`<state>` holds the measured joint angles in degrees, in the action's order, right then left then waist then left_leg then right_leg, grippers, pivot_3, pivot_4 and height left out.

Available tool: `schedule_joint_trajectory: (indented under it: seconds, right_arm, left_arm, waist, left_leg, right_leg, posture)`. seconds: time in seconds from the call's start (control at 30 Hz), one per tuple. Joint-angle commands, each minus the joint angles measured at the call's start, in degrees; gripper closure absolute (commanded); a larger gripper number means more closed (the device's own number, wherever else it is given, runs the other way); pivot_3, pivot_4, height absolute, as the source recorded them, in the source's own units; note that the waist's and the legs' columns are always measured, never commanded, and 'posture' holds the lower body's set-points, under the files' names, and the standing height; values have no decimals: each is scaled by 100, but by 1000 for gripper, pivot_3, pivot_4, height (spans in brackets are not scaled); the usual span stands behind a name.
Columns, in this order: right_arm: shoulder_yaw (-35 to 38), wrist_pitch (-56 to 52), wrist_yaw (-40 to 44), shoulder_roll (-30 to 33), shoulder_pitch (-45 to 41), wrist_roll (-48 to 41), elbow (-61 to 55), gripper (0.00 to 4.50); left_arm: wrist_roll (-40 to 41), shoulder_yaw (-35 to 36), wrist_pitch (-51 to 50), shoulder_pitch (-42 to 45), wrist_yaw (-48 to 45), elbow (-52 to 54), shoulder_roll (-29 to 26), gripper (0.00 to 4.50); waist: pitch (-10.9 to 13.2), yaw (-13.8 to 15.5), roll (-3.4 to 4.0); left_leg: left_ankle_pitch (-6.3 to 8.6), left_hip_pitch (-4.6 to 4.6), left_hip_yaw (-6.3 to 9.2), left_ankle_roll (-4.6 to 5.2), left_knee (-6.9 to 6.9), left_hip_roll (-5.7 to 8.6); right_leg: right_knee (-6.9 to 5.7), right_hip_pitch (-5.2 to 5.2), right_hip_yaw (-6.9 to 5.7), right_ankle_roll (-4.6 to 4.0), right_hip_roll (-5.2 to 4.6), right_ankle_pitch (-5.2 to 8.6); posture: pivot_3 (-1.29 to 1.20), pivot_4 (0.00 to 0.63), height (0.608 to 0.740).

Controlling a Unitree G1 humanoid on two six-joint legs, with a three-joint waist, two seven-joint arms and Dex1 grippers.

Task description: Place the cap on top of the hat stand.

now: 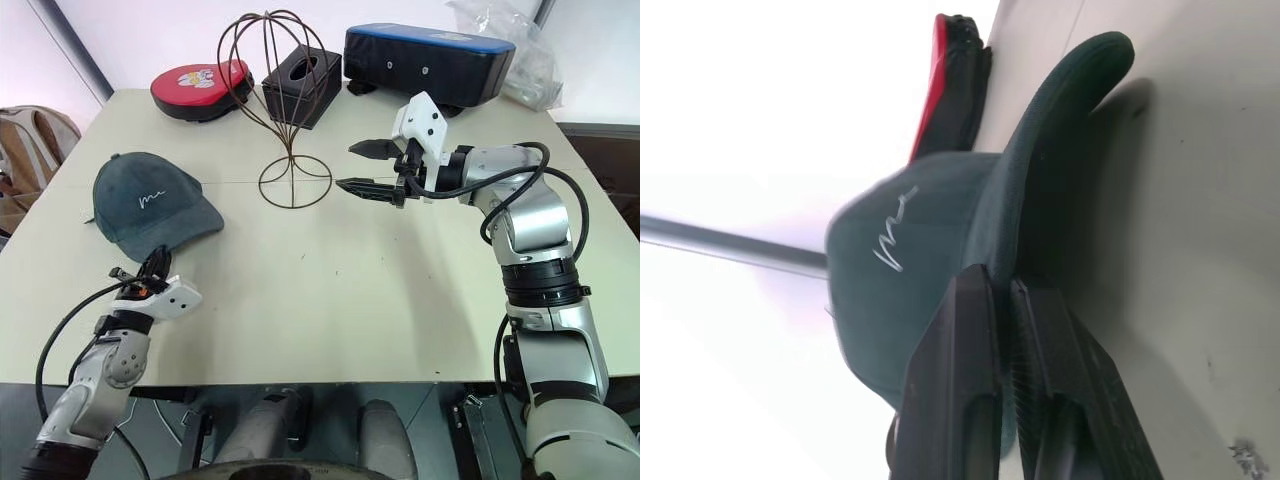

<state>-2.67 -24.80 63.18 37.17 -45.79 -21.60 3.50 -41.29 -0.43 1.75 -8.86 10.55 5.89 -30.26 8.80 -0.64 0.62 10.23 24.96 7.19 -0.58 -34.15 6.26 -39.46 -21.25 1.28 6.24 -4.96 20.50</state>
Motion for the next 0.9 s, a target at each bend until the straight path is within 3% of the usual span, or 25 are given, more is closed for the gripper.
schedule_joint_trajectory:
  seconds: [0.03,0.4,0.9]
  right_arm:
    - [188,64,-1,82,-81,-82,-241,1432]
    - [157,101,8,43,-137,-62,-162,1432]
    - [245,194,-12,21,-581,-50,222,1432]
  left_arm:
    - [-86,42,6,-154,132,-162,-27,4453]
    - [-11,633,274,176,623,240,-360,4453]
    - [531,1152,498,1256,480,734,-275,4453]
  waist:
    - [0,-1,0]
    - [5,2,-8]
    - [11,-6,-21]
  left_leg:
    - [0,0,0,0,0,-1]
    - [0,8,0,0,0,-1]
    - [-2,28,1,-2,-3,-1]
  right_leg:
    - [0,0,0,0,1,0]
    - [0,-5,0,0,1,0]
    - [-1,-12,-4,0,3,0]
  posture:
    - [0,150,740]
    - [0,150,740]
    - [0,150,740]
